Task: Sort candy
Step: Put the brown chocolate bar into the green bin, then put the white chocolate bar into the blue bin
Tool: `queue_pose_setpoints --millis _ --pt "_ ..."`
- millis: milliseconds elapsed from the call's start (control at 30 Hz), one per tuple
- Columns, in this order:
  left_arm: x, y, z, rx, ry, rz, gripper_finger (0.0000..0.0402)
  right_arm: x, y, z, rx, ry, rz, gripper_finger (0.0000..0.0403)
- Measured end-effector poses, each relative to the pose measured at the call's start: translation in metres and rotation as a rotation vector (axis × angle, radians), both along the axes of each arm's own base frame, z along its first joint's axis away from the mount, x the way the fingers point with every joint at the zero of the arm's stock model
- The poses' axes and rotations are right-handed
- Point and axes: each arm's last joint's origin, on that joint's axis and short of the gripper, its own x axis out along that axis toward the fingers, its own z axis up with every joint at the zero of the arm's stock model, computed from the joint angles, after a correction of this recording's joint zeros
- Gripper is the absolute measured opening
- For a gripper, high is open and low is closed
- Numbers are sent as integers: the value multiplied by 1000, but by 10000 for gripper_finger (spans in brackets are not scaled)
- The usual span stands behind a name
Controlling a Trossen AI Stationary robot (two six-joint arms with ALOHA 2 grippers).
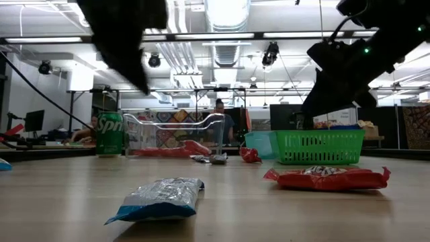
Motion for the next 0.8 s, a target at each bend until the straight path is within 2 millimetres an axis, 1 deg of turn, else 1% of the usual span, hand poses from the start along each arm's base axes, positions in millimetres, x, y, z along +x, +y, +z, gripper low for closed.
queue_pose_setpoints --millis 133,233,333,467,567,700,800 --pt "-14 1 -8 -60 170 70 102 2 1 14 -10 72 -8 144" --pt "-22 2 -12 -42 263 111 102 6 1 25 -27 96 5 150" --pt "-28 3 -13 -24 320 125 102 11 2 35 -58 92 42 150" --pt "-30 4 -14 -16 340 128 102 16 4 47 -95 89 82 148" --pt "-31 4 -14 -11 354 120 102 18 4 52 -116 90 104 150" --pt "-38 4 -14 -32 445 76 102 19 4 55 -129 93 118 150" --pt "-44 5 -14 -30 506 96 102 19 4 55 -128 94 119 150"
